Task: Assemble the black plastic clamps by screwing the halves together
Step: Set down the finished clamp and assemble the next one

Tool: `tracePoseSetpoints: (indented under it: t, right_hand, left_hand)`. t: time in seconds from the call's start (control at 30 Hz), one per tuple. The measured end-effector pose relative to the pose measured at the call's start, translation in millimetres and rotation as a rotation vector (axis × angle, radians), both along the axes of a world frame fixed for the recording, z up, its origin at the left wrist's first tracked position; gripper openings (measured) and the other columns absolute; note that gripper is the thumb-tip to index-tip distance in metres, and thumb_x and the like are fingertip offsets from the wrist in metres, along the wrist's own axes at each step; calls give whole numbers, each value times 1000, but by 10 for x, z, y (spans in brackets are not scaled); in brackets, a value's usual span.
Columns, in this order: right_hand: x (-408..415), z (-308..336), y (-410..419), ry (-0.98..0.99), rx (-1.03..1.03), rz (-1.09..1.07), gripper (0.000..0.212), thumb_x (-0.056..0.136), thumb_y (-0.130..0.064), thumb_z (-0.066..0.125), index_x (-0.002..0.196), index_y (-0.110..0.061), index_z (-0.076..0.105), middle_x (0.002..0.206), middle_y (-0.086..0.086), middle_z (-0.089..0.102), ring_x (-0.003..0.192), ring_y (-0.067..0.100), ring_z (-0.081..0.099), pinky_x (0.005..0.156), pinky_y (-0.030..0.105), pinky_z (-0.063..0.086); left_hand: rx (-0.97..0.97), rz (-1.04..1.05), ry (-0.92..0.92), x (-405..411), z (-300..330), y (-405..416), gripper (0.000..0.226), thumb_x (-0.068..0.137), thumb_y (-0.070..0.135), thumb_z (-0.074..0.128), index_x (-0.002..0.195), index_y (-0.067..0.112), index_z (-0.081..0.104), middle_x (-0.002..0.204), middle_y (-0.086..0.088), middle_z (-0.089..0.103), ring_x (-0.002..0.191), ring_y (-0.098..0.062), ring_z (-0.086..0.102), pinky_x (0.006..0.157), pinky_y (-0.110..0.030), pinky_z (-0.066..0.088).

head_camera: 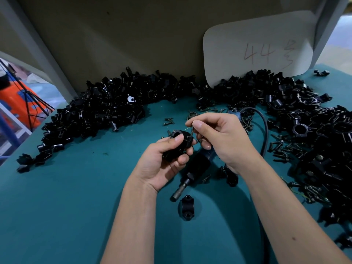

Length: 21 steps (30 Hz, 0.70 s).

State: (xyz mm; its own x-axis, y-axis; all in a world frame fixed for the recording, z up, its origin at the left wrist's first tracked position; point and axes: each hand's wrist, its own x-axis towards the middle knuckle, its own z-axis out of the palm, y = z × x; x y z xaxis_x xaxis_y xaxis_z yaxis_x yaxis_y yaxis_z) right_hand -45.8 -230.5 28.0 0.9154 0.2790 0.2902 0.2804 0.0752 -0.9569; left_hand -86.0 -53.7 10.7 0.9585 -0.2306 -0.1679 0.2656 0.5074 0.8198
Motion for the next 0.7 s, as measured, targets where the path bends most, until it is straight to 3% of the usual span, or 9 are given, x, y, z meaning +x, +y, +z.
tracePoseSetpoints:
  t: [0.17,0.33,0.4,0.5,0.57,0.63,0.7]
  right_hand:
    - [14,-12,-3,5,-26,-11,16,101,-10,66,96,-12,81,70,-2,62,55,7,50,51,23,40]
    - [14,-45,23,1,-46,-5,13,98,-15,71,91,-18,82,71,5,62,56,12,47,51,25,38]
    - [18,-49,25,1,-47,-10,11,95,-20,76,85,-19,81,65,0,60,54,9,46,50,22,38]
    - [24,-61,46,-7,-69,-67,28,88,-33,83,69,-16,70,57,-8,53,51,5,42,49,15,36]
    - [22,-67,55,-4,-100,-115,47,84,-45,83,65,-10,59,56,-3,47,52,9,38,49,19,34]
    - [5,-53,48,20,-105,-92,56,87,-55,76,70,-4,58,60,3,46,55,14,39,48,21,34]
    - [-5,-29,21,82,-30,-34,51,95,-54,66,76,-7,67,67,6,51,59,16,43,47,21,34]
  left_hand:
    - [11,-6,14,2,-8,-10,24,83,23,72,88,1,78,79,-15,63,51,-12,53,46,-16,46]
    - [-20,25,29,17,-11,-1,39,81,22,73,107,-5,62,77,-16,63,50,-13,53,44,-17,45]
    - [-18,32,26,19,-14,7,37,82,22,72,107,-4,63,77,-16,63,49,-12,53,44,-17,45]
    - [1,14,10,14,-7,6,23,83,22,70,93,1,76,77,-15,64,49,-12,53,44,-17,45]
    - [5,1,5,5,3,-11,22,82,21,71,91,2,77,77,-16,65,49,-12,53,44,-17,45]
    - [-19,6,15,3,10,-25,36,77,22,74,103,-3,70,76,-16,63,48,-12,52,43,-16,45]
    - [-53,17,25,6,3,-25,46,72,23,77,107,-5,65,76,-15,61,48,-11,51,42,-16,43]
